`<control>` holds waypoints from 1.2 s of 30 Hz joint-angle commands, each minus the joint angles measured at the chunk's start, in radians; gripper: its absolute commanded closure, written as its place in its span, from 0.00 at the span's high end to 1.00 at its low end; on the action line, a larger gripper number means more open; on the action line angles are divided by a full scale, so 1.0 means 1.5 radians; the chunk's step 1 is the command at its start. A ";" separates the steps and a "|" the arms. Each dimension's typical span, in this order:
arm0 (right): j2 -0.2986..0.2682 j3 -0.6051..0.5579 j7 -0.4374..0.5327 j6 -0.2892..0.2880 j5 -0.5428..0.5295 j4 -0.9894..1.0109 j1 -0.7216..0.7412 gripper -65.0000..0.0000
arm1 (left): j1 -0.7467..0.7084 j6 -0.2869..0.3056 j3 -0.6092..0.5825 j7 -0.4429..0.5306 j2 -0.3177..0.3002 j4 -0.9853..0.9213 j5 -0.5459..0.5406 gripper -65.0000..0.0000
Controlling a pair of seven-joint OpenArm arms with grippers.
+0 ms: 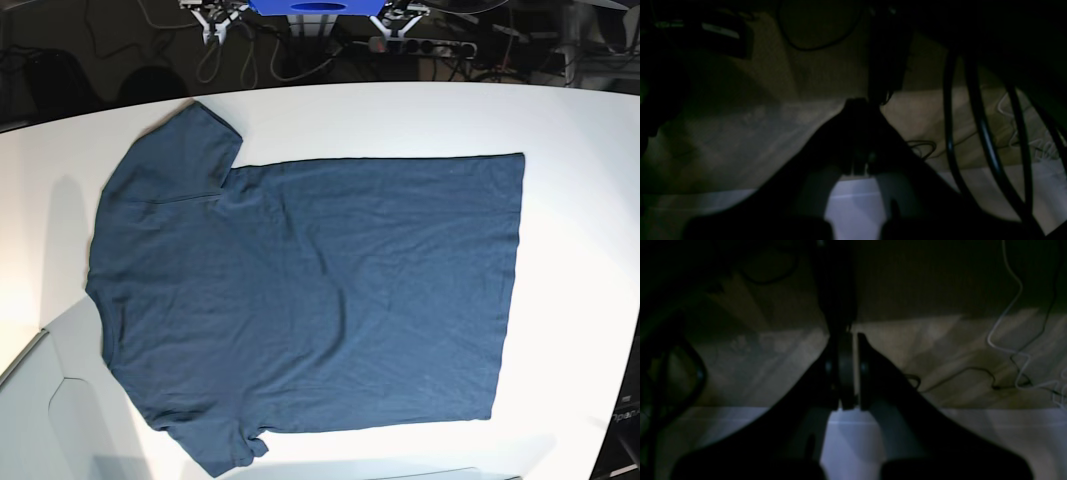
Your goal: Fold the T-shirt properly
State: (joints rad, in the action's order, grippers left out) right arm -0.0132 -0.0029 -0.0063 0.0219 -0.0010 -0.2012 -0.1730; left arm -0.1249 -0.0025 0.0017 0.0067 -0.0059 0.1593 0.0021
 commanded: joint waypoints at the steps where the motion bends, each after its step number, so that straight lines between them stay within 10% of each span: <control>1: 0.000 -0.002 0.004 -0.015 0.001 -0.001 -0.010 0.00 | -0.014 0.000 0.001 0.001 -0.010 0.004 -0.004 0.00; 13: -0.012 -0.002 0.007 -0.014 0.001 -0.347 -0.225 0.00 | -0.219 0.001 0.002 -0.004 -0.062 0.350 -0.006 0.00; 25: -0.114 0.004 0.003 -0.013 0.002 -0.801 -0.441 0.00 | -0.425 0.001 0.003 -0.004 -0.100 0.741 -0.006 0.00; 36: -0.137 0.096 -0.214 -0.016 0.002 -1.181 -0.506 0.00 | -0.552 0.000 0.004 -0.004 -0.102 1.033 -0.006 0.00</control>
State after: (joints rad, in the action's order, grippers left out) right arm -0.2150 0.1337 -0.3492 0.0025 0.0002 -1.9602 -0.9173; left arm -0.9348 -0.0051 0.0086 -0.0265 -0.1562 1.6932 -0.0044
